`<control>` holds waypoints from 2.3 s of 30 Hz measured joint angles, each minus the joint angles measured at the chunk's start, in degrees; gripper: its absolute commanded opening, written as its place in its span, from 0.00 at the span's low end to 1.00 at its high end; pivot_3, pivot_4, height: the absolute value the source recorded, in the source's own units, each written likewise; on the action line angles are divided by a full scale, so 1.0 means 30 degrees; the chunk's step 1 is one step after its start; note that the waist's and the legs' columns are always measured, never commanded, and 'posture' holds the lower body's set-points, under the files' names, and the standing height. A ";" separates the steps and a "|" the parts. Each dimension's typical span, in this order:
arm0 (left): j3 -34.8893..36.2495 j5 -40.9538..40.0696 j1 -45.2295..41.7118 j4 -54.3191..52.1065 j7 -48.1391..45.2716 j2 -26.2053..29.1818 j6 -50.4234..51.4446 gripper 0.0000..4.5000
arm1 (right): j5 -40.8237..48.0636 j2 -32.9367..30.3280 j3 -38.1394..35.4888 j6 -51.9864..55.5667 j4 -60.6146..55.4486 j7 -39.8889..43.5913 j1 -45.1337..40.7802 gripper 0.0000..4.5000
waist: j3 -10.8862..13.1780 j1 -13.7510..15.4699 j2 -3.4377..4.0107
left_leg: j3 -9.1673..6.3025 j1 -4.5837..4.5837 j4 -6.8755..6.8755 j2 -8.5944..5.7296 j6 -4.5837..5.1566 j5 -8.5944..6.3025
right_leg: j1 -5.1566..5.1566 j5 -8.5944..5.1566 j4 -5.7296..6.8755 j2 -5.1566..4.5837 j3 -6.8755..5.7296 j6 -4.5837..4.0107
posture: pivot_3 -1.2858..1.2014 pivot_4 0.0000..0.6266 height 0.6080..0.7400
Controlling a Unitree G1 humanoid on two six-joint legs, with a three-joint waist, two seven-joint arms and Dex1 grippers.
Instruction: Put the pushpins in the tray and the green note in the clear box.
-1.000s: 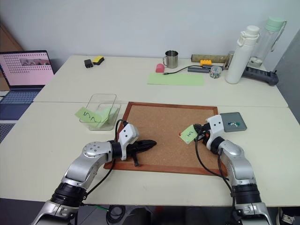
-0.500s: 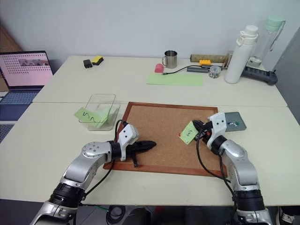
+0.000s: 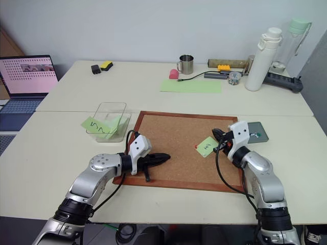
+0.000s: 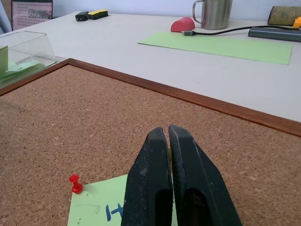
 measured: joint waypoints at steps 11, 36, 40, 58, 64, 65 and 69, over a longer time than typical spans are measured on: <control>-0.0100 0.0000 0.0004 -0.0008 -0.0022 0.0003 0.0006 0.00 | -0.0267 -0.1815 -0.3338 0.0411 0.2180 -0.2513 -0.1390 0.00 | 0.0000 0.0015 -0.0002 | 0.0026 -0.0002 0.0003 -0.0015 0.0000 0.0000 | 0.0002 0.0002 -0.0011 -0.0013 0.0017 0.0004 | 0.52 0.24 1.00; 0.0186 -0.0167 0.1142 -0.1747 0.0357 0.0612 0.0951 0.00 | -0.0636 -0.2540 -0.4343 -0.1981 1.1770 -0.1445 -0.5318 0.61 | -0.0009 -0.0138 0.0017 | 0.0072 0.0009 -0.0003 0.0007 0.0004 0.0000 | -0.0005 0.0014 -0.0008 -0.0002 0.0054 0.0007 | 0.52 0.24 1.00; 0.0211 -0.0221 0.1156 -0.1833 0.0432 0.0612 0.1162 0.00 | -0.0550 -0.2629 -0.4330 -0.2064 1.1110 -0.0927 -0.5058 0.64 | -0.0009 -0.0152 0.0018 | 0.0072 0.0010 -0.0003 0.0007 0.0004 0.0000 | -0.0004 0.0014 -0.0006 -0.0002 0.0055 0.0008 | 0.52 0.24 1.00; 0.0274 -0.0275 0.0916 -0.1599 0.0043 0.0743 0.1213 0.00 | 0.2750 -0.2225 0.1618 0.1154 -0.1855 0.4730 0.2181 0.64 | -0.0009 -0.0090 0.0020 | 0.0019 0.0009 0.0007 0.0002 0.0004 -0.0001 | 0.0013 0.0014 -0.0009 0.0004 0.0018 0.0010 | 0.52 0.24 1.00; 0.0250 -0.0213 0.0806 -0.1530 -0.0061 0.0744 0.1214 0.00 | 0.0697 -0.1817 0.2795 0.0440 -0.0200 0.4170 0.1854 0.64 | -0.0007 -0.0047 0.0017 | 0.0014 0.0007 0.0003 0.0002 0.0002 0.0000 | 0.0008 0.0014 -0.0016 0.0004 0.0012 0.0009 | 0.52 0.24 1.00; 0.0250 -0.0205 0.0797 -0.1525 -0.0061 0.0746 0.1214 0.00 | 0.0602 -0.1764 0.2909 0.0376 0.0008 0.4163 0.1740 0.64 | -0.0007 -0.0047 0.0017 | 0.0016 0.0008 0.0003 0.0002 0.0002 0.0000 | 0.0009 0.0014 -0.0016 0.0004 0.0013 0.0009 | 0.52 0.24 1.00; 0.0249 -0.0200 0.0792 -0.1517 -0.0062 0.0747 0.1220 0.00 | -0.0068 -0.1604 0.3256 -0.0013 0.0404 0.3988 0.1332 0.64 | -0.0008 -0.0038 0.0016 | 0.0012 0.0007 0.0005 0.0002 0.0002 0.0000 | 0.0010 0.0014 -0.0016 0.0004 0.0011 0.0010 | 0.52 0.24 1.00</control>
